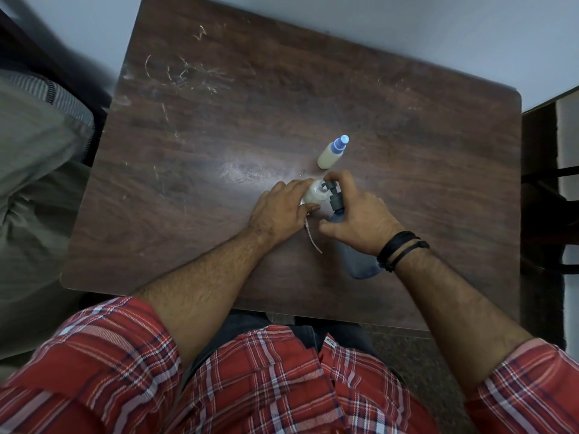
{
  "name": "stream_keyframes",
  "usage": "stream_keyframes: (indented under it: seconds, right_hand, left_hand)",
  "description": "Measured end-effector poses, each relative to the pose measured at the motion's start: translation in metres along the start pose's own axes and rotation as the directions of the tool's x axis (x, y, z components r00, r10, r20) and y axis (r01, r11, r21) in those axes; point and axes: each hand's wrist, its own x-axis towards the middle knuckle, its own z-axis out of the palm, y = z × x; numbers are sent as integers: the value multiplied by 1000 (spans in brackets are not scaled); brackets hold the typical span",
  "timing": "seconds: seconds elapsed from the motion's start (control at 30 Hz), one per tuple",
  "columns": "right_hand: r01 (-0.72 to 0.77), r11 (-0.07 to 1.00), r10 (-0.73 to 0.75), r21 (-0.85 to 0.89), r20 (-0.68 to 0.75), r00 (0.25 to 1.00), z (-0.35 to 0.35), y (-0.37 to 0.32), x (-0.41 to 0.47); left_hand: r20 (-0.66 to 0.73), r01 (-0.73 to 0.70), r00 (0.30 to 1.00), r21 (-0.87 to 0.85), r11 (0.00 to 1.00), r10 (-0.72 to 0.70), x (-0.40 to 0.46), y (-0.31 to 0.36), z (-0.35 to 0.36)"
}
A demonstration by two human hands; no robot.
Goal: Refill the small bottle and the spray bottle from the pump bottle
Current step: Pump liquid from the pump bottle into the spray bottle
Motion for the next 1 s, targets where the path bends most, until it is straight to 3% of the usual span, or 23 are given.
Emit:
stream_keyframes:
  seconds: [0.67,1.0]
  right_hand:
    - [0,1000,0,7,3,1000,0,2,-1]
    - [-30,995,31,93,-7,1000,0,5,2]
  left_hand:
    - [2,-7,1000,-6,1000,7,0,0,-2]
    - [19,-8,1000,9,1000,7,1,0,-1]
